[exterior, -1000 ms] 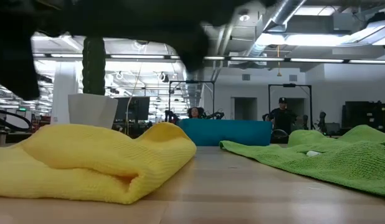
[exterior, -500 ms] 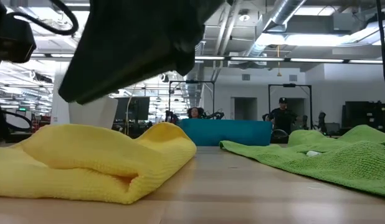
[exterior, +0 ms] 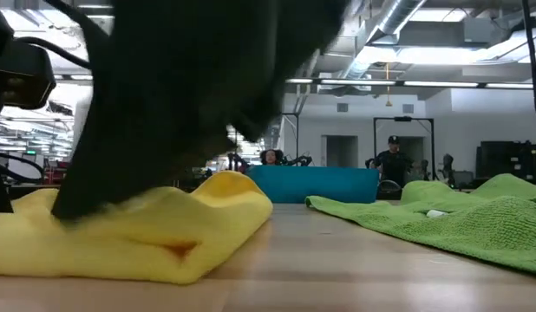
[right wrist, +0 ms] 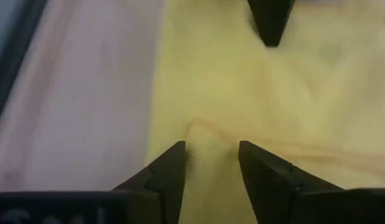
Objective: Fold microfiber towels
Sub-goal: Fold the yellow microfiber cloth
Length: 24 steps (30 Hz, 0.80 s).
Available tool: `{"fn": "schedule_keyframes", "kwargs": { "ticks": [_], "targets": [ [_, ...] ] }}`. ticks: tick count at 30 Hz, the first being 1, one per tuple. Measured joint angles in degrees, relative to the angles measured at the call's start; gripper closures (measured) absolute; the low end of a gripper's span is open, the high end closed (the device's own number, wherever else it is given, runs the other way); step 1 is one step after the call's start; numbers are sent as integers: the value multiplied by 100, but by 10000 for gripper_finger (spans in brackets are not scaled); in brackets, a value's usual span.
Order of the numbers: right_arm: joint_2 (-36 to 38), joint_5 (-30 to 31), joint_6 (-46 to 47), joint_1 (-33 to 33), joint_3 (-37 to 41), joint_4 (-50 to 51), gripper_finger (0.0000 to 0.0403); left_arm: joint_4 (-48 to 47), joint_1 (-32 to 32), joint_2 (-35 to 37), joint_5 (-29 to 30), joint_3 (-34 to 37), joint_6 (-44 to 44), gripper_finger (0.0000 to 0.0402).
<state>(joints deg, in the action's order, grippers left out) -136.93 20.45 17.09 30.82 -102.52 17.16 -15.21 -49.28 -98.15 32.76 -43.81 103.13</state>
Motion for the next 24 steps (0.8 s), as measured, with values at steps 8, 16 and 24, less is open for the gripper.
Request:
{"fn": "schedule_keyframes", "kwargs": {
  "ticks": [8,16,24],
  "targets": [
    [-93,4,244,-16,-9,124,284,287,-2,-135,-9,-15,-2,401],
    [-99,-2,245,54,-327,392,385,285,-2,-141,-7,-15,-28,401],
    [-100,17,217,229,-790,728,364,283,-2,-148,52,-11,-24,401]
  ]
}}
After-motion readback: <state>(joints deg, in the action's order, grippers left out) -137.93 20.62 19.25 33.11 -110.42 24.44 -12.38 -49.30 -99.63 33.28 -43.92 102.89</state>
